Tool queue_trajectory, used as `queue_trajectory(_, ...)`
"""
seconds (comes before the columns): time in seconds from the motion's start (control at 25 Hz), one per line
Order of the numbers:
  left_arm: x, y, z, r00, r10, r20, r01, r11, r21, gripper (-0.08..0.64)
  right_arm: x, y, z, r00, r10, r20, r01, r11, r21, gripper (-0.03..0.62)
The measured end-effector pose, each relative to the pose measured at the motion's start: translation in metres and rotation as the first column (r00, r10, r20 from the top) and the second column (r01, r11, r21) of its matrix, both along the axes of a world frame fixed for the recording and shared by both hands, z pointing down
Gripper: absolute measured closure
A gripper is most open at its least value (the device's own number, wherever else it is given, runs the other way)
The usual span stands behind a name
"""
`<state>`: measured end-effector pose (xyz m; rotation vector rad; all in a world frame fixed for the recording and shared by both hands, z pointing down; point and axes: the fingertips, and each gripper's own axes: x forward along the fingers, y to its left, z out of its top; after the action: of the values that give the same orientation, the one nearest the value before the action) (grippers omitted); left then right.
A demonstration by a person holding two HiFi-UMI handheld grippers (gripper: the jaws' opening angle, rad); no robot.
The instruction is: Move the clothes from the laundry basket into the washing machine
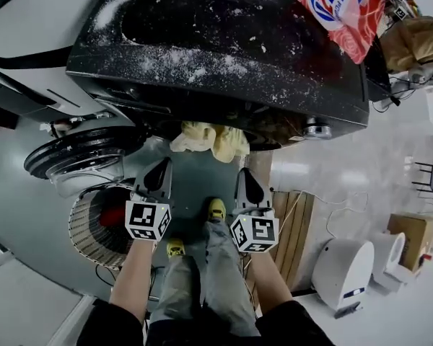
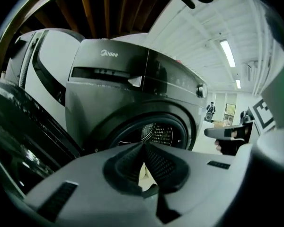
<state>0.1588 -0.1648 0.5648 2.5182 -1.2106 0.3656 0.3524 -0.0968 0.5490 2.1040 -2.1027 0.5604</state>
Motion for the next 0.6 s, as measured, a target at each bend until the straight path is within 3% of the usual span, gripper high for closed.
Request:
queue_trajectory(0.36,-0.022,0.038,-0.101,0.999,0.041,0.022,-0.042,0.997,0.058,0.549,-0.009,0.045,-0.111,1.0,0.02,-0.006,-0.02,0.998,0.057,0.589)
queue_trajectory(0.6,-0.048,0.055,-0.173,1.0,0.016,-0.007,-0.015,0.996,0.089,0.549,-0.016,0.067,-0.178,0.999,0.036,-0.018,-0.034,0.996,0.085,0.589)
